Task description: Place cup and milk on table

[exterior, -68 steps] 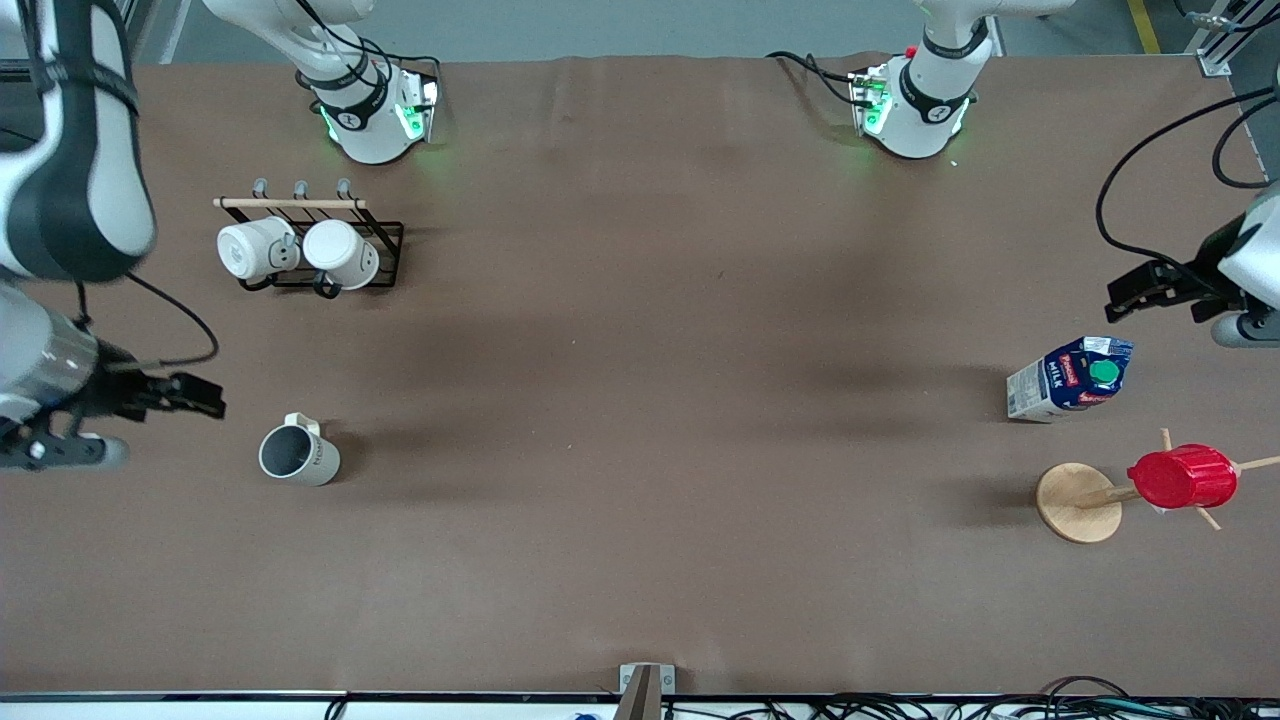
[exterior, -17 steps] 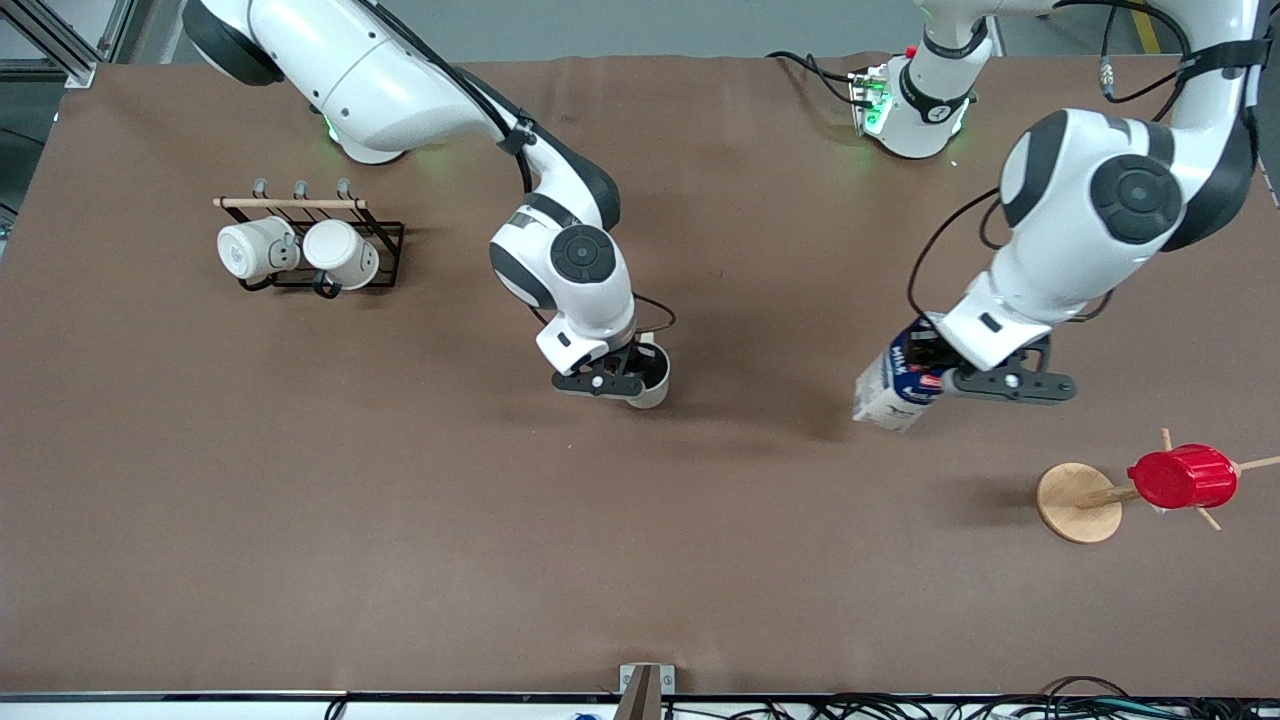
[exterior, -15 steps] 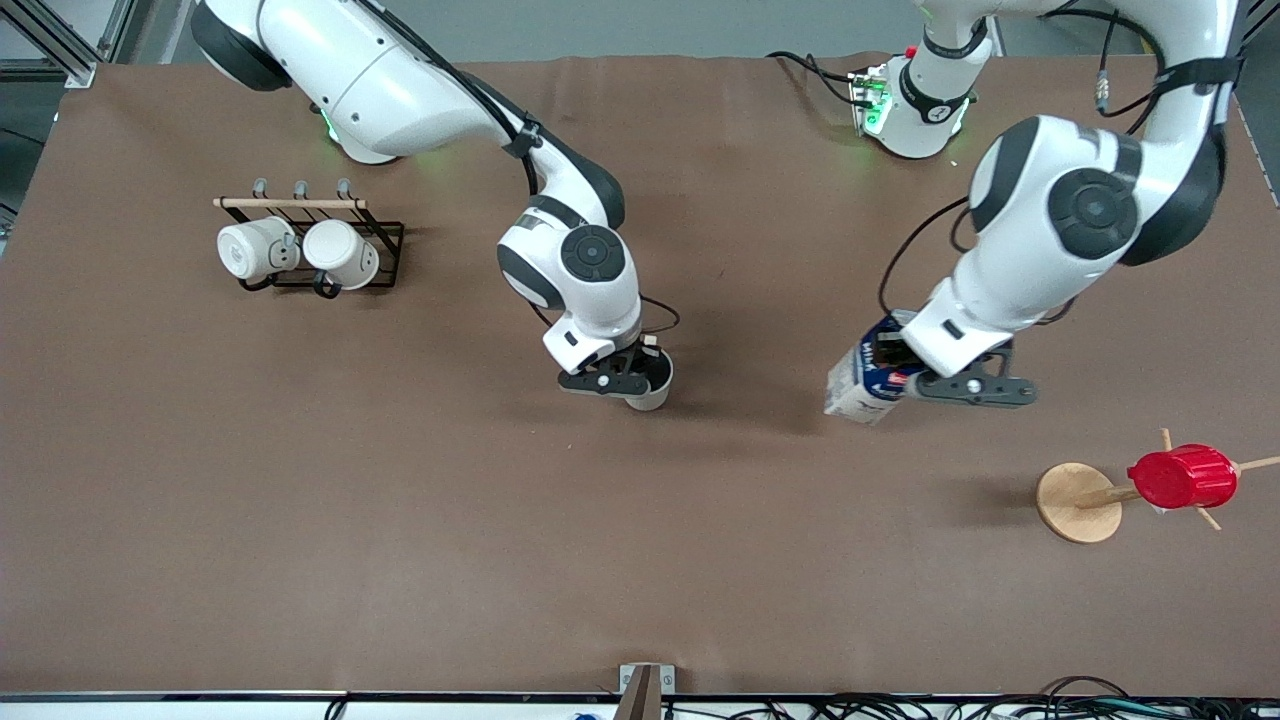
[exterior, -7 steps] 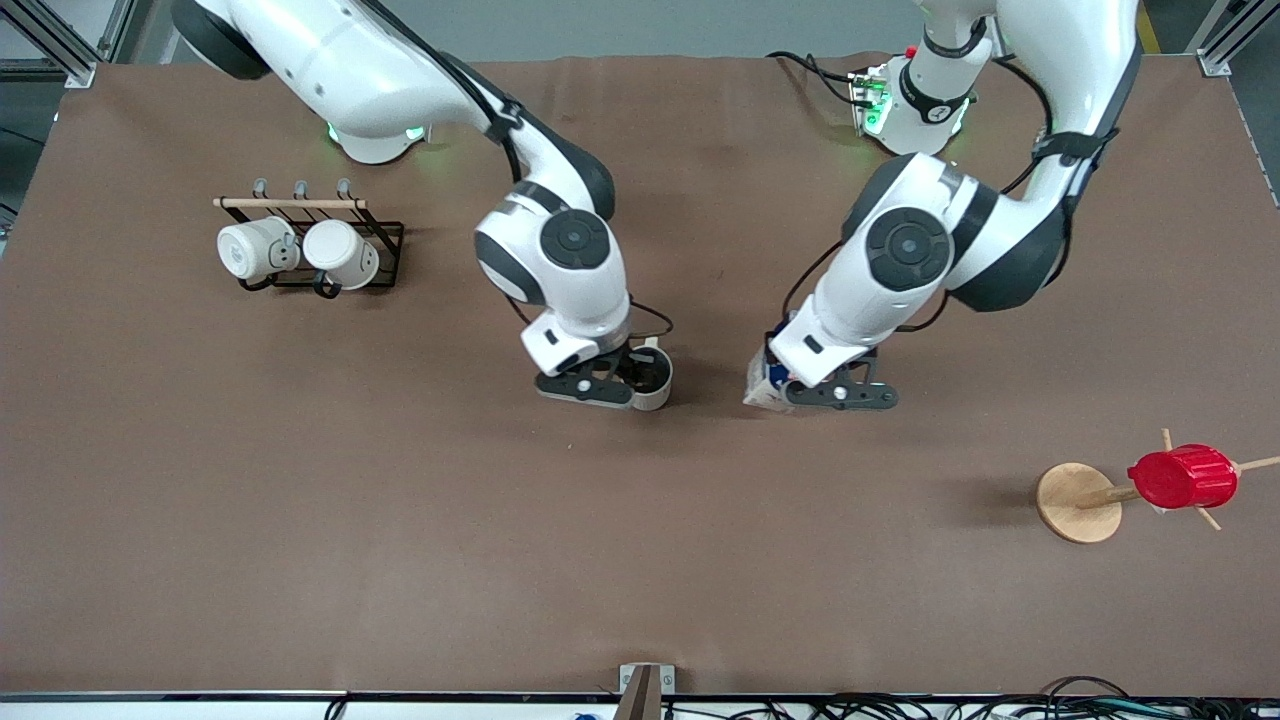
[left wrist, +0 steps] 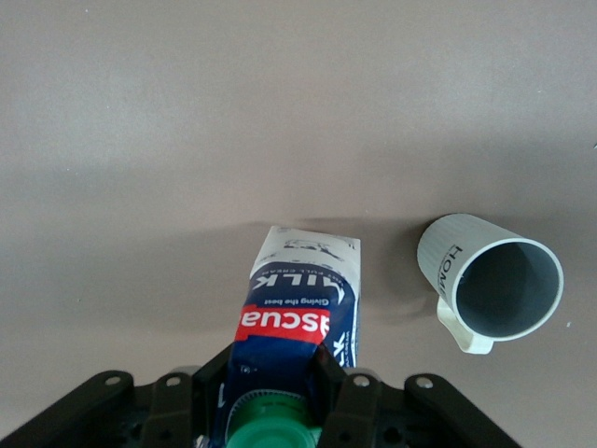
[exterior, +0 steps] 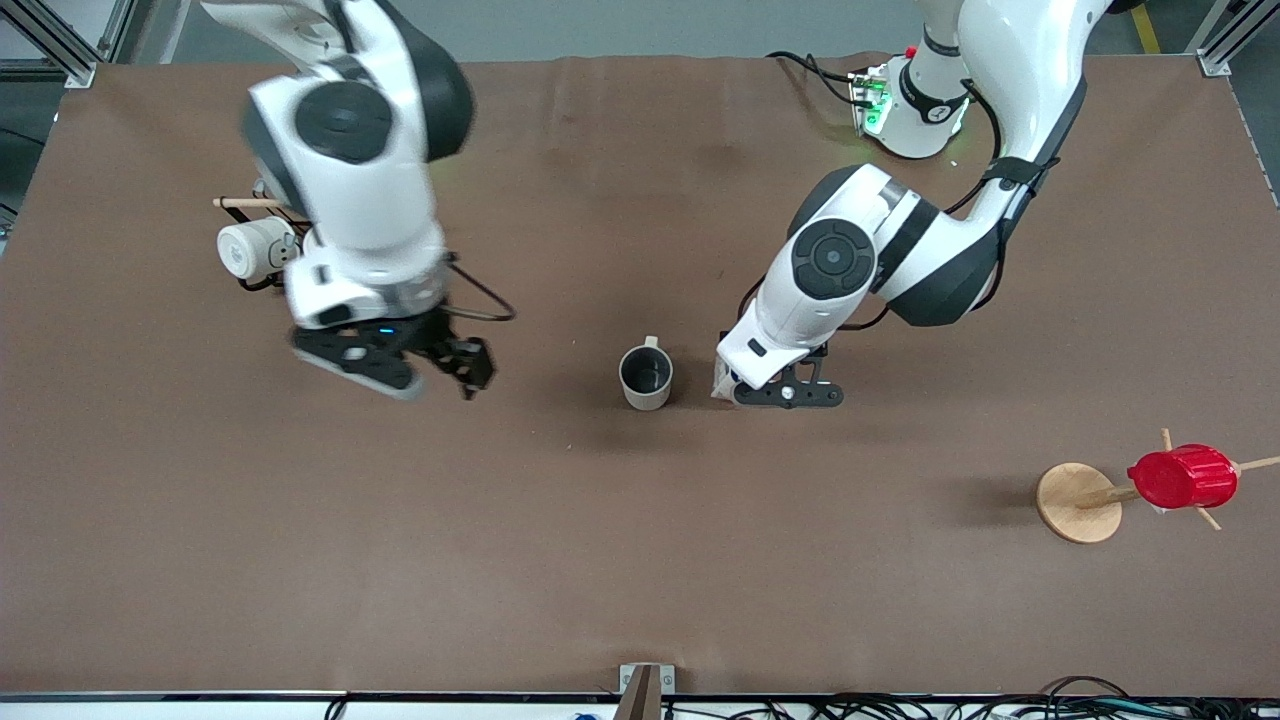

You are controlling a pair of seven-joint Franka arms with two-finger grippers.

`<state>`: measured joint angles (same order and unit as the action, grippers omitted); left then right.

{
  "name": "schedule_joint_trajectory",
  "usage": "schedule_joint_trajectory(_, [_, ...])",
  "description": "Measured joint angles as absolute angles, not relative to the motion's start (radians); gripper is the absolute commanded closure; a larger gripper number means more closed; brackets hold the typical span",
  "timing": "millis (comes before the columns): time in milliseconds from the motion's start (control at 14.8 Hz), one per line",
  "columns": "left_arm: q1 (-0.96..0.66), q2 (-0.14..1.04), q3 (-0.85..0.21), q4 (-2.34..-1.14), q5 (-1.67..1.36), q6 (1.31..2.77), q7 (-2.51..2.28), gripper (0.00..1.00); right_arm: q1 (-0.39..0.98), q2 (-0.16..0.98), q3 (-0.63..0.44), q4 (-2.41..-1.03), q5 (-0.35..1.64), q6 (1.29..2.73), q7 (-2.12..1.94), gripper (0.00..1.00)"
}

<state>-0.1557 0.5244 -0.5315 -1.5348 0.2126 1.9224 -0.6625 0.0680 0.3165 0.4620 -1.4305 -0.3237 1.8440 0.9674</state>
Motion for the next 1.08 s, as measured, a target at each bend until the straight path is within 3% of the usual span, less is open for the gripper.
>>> schedule_joint_trajectory(203, [-0.172, 0.538, -0.533, -1.531, 0.233, 1.92, -0.694, 0.82, -0.035, 0.225, 0.385, -1.431, -0.178, 1.769, 0.74, 0.0])
schedule_joint_trajectory(407, [-0.192, 0.563, -0.534, -1.521, 0.255, 1.921, -0.731, 0.81, -0.043, 0.153, 0.23, -1.433, -0.087, 1.682, 0.567, 0.0])
schedule_joint_trajectory(746, [-0.237, 0.65, -0.534, -1.431, 0.314, 1.923, -0.799, 0.81, -0.039, 0.082, 0.076, -1.433, -0.055, 1.562, 0.227, 0.0])
schedule_joint_trajectory(1085, [-0.27, 0.686, -0.533, -1.396, 0.36, 1.923, -0.801, 0.82, -0.039, 0.061, 0.017, -1.403, -0.041, 1.519, 0.039, 0.0])
